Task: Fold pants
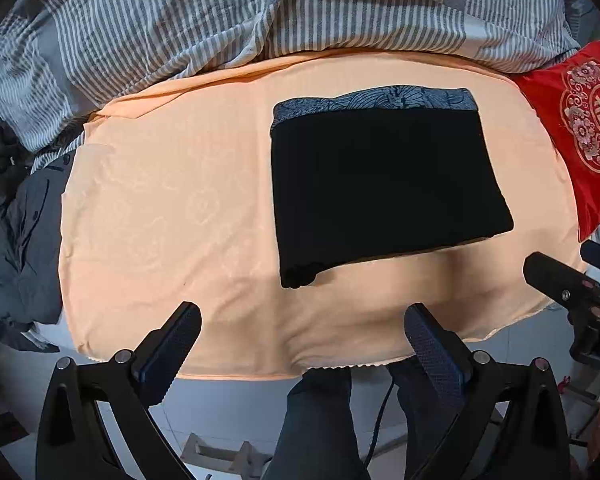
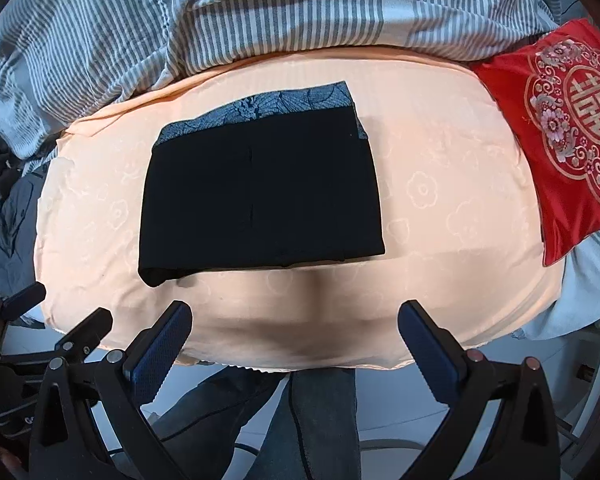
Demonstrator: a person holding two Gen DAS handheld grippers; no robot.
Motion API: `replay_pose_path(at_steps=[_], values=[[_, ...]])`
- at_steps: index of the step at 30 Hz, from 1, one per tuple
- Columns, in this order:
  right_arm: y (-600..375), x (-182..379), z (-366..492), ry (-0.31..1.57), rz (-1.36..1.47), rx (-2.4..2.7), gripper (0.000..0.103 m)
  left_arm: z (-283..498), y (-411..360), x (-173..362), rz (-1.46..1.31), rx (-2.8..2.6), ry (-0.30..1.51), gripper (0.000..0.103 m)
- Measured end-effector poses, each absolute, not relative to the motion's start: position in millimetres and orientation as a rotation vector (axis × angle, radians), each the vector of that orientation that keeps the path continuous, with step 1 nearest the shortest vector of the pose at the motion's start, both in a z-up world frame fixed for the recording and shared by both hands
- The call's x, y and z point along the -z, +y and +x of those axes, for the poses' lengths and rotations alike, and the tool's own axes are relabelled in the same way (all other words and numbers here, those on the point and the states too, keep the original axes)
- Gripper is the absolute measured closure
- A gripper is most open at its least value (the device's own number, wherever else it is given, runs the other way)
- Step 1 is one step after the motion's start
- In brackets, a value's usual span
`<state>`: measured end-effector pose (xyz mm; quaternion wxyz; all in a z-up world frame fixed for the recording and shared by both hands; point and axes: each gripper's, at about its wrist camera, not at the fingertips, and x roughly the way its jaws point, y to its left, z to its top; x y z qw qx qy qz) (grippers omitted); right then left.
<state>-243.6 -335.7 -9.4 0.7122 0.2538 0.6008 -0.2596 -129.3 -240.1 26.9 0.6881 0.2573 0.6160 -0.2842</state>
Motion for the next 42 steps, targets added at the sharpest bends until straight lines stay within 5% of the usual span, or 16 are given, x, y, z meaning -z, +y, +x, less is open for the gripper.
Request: replay_pose_path(at_steps=[42], values=[[-332, -5, -225, 1.346, 0.494, 0.626, 0.0, -113, -247, -36, 0.504, 0.656, 1.327, 0.001]])
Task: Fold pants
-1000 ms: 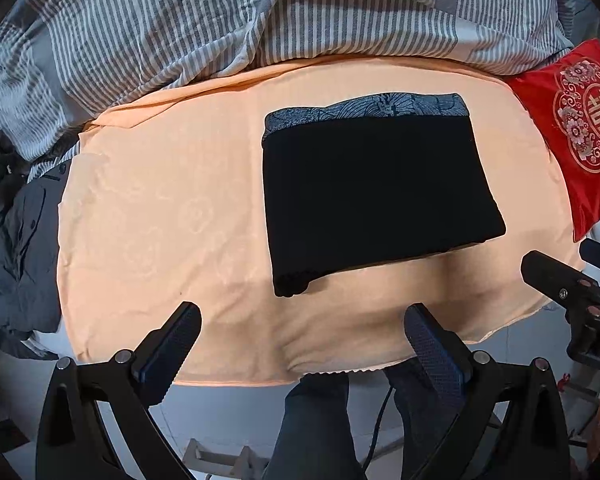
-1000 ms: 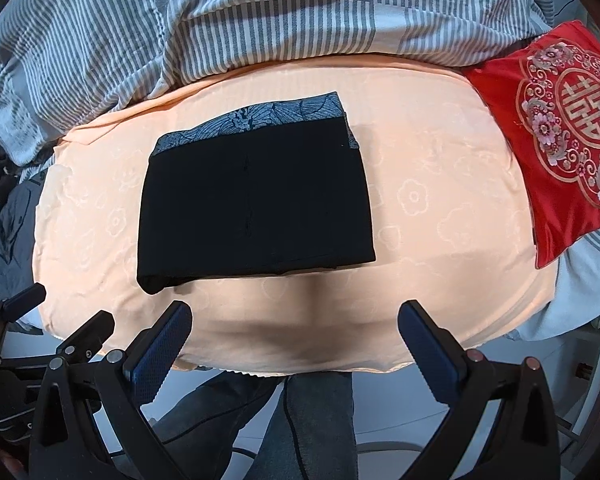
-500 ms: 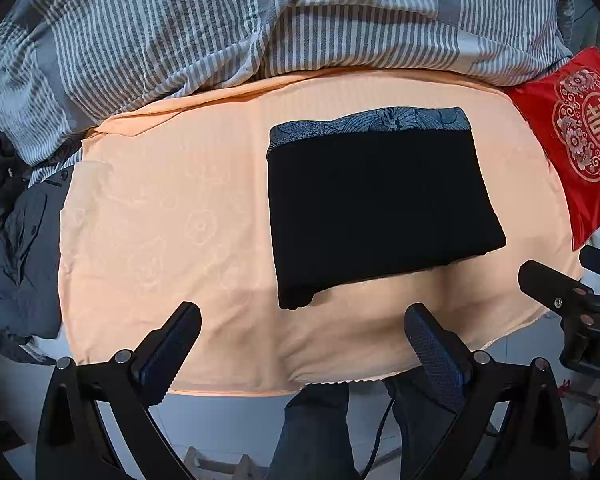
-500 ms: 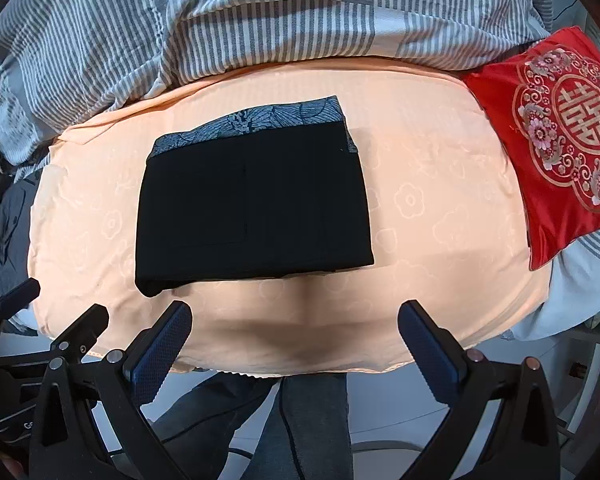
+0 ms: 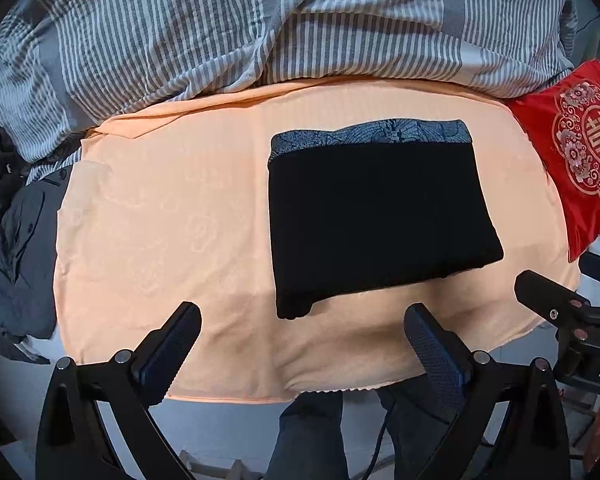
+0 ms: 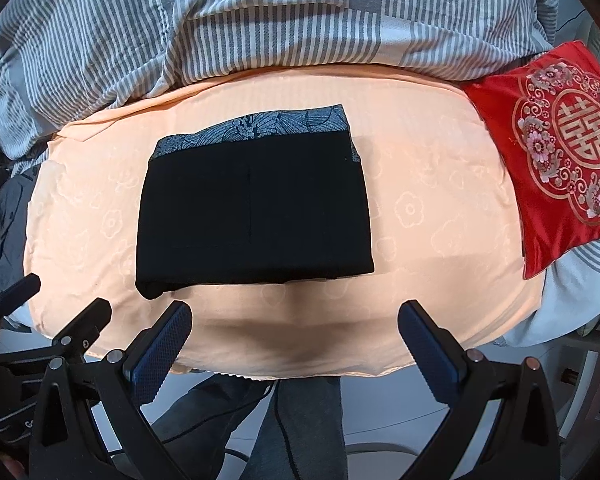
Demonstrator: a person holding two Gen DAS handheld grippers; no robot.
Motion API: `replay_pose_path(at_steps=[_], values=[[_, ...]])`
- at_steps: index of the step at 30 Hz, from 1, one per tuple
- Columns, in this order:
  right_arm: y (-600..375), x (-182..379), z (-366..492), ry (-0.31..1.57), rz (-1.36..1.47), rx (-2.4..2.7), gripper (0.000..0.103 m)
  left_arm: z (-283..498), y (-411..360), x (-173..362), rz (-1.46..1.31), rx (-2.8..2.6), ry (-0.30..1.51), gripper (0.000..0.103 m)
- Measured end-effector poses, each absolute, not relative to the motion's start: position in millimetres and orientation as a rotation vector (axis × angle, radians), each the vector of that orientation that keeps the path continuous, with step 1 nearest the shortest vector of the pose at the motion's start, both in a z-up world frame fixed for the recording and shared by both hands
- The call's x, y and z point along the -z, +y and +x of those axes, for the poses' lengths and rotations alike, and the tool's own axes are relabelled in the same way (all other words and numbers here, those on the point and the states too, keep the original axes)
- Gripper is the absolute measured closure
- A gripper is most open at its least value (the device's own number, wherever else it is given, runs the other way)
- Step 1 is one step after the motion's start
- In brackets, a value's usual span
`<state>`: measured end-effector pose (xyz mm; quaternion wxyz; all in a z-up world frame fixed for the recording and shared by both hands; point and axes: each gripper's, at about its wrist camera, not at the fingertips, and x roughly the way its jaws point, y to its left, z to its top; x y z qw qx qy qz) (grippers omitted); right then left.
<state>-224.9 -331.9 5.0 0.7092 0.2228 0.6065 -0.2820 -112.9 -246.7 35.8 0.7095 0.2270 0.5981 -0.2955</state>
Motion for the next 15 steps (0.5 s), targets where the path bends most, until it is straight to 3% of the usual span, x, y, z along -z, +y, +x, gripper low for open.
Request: replay_pose_path(at_steps=[15], values=[[-352, 16, -229, 1.375, 0.505, 0.587, 0.0, -127, -269, -23, 0.559, 0.636, 1.284, 0.001]])
